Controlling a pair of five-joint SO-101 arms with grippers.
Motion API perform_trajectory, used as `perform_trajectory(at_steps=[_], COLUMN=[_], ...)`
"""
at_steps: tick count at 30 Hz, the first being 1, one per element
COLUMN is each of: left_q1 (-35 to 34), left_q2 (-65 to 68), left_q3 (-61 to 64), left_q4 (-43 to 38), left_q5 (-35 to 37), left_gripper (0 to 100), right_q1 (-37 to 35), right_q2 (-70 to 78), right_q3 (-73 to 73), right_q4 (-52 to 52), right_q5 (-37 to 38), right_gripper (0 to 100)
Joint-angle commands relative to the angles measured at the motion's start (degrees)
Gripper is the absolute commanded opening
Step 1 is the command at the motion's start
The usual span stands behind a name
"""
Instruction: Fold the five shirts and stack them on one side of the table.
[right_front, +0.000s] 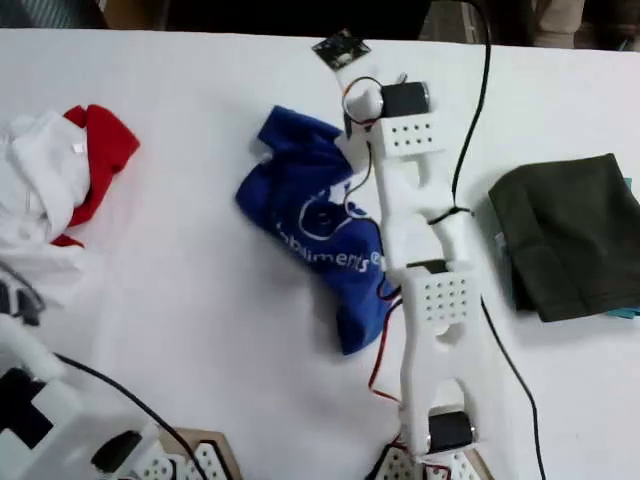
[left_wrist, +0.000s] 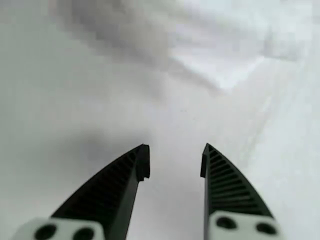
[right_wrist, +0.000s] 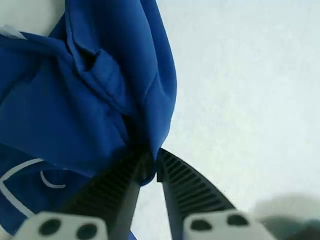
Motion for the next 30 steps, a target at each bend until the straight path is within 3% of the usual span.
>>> perform_trajectory(at_steps=[1, 5, 12, 19, 25, 30], left_q1=[5.01, 7.47, 7.38, 5.19, 2.90, 4.84], left_q2=[-2.64, -2.64, -2.64, -2.99, -2.99, -2.99], left_q3=[-0.22, -0.13, -0.04, -0.04, -0.04, -0.13], left_q4=[-0.62, -0.62, -1.23, -0.79, -0.79, -0.79], left_q5=[2.46, 3.16, 3.08, 2.90, 2.73, 2.81], left_gripper=[20, 20, 20, 20, 20, 20], right_q1=[-0.75, -4.35, -13.49, -14.81, -11.91, -11.30], right_q2=[-6.29, -8.66, -3.12, 10.59, 14.73, 13.58], right_q3=[-1.67, -5.98, -5.63, -6.15, -6.15, -5.63], right_q4=[0.66, -1.19, -10.59, -17.71, -8.22, 3.12], right_q5=[0.35, 0.09, -0.18, 0.00, 0.26, 0.26], right_gripper=[15.6, 30.6, 24.2, 21.4, 20.3, 0.8])
